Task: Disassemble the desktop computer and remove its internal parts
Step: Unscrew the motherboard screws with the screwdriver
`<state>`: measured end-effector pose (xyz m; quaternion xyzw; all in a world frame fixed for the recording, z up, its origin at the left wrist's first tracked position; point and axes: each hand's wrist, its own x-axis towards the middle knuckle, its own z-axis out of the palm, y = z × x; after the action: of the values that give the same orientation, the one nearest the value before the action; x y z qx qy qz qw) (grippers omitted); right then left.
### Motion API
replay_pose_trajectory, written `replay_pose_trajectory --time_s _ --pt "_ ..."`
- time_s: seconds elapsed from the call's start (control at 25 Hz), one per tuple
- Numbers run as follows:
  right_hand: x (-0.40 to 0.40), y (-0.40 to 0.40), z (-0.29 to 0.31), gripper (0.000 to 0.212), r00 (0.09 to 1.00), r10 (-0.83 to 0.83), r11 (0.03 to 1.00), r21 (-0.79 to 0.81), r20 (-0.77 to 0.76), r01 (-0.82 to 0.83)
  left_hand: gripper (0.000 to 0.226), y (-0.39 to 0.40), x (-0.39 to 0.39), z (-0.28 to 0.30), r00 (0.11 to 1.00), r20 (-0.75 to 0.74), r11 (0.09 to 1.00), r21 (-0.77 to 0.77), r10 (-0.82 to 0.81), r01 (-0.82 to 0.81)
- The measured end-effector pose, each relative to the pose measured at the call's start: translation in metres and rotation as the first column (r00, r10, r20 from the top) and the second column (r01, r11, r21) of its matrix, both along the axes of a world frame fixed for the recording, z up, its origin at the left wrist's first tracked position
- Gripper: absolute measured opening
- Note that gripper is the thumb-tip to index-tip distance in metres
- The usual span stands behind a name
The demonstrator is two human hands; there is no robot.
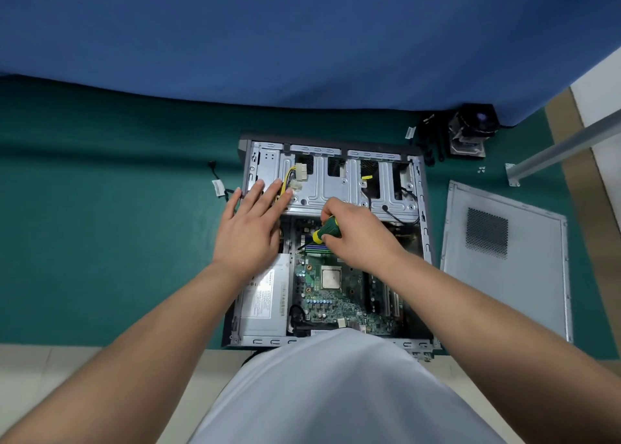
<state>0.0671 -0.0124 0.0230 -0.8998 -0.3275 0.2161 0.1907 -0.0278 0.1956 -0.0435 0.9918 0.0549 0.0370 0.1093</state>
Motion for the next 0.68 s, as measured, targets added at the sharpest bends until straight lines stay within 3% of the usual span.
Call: replay_pose_trajectory --time_s 0.68 --pt "-0.004 0.015 -0.004 0.028 0.996 0.083 0.993 -0.084 0.038 -0.080 0.073 0.001 0.000 -0.002 1.000 0.026 1.000 0.006 0.010 -0.011"
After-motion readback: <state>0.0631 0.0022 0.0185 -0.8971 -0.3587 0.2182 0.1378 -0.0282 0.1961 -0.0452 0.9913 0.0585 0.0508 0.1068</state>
